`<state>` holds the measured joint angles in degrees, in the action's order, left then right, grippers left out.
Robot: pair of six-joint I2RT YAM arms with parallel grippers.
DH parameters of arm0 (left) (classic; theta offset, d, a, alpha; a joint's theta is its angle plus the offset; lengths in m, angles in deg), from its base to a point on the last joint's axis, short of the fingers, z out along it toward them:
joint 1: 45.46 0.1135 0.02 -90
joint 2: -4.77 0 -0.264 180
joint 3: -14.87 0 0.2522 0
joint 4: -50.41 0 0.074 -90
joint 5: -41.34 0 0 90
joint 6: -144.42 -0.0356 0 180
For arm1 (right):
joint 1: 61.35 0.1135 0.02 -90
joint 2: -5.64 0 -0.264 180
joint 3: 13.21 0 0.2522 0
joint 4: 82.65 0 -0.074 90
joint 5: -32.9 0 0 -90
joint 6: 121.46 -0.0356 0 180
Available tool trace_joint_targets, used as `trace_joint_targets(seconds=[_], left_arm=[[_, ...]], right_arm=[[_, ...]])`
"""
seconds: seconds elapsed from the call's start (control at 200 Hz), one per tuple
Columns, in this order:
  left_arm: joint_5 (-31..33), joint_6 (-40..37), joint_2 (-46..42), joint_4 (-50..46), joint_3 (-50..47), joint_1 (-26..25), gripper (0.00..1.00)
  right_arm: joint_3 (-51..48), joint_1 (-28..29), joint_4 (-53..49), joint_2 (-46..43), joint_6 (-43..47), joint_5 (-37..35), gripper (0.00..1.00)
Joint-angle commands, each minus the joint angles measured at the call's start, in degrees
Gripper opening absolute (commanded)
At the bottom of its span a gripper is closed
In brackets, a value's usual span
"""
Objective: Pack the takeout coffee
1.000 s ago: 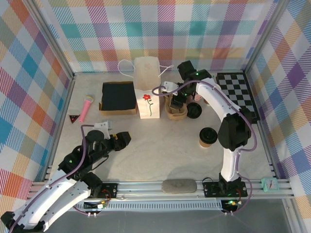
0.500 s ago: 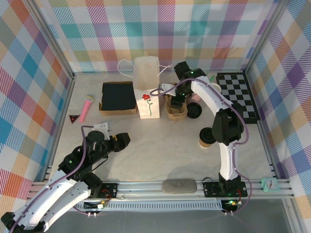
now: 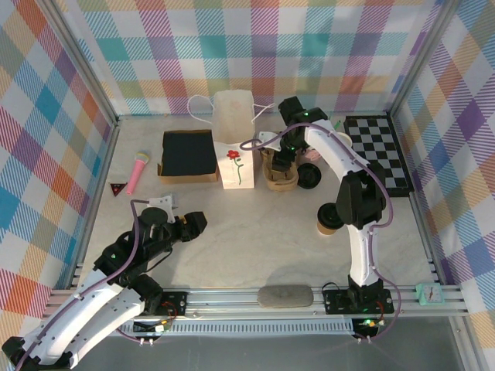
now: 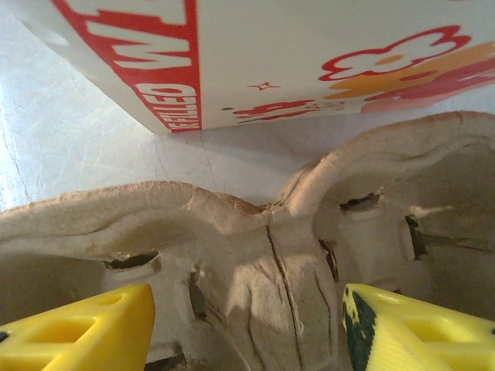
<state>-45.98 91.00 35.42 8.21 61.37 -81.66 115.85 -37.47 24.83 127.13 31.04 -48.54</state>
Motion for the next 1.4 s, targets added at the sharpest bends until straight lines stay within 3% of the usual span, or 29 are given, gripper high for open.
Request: trace_joint_targets(seconds=[0.0,0.42,0.765,1.1,1.39], left_arm=[[0.4,-0.5,0.1,0.0,0.1,0.8,0.66],[0.7,-0.1,-1.3,-0.8,-0.3,0.9,0.66],[0.8,-0.2,-1.0,-0.6,0.0,0.9,0.66],[0.5,-0.4,-1.4,-0.9,0.5,0.9,0.66],[0.7,-1.5,-1.0,-1.3,2.1,0.9,0.66]], right_arm=[[0.7,-0.5,-0.1,1.0,1.4,0.8,0.66],[1.1,-0.5,1.4,2.9,1.2,0.8,0.62],[0.4,-0.4,2.2,1.6,0.7,0.9,0.37],[-1.0,1.1,1.0,-1.5,-0.5,0.1,0.36],[-5.1,2.7,0.6,-9.4,-4.5,-4.0,0.33]])
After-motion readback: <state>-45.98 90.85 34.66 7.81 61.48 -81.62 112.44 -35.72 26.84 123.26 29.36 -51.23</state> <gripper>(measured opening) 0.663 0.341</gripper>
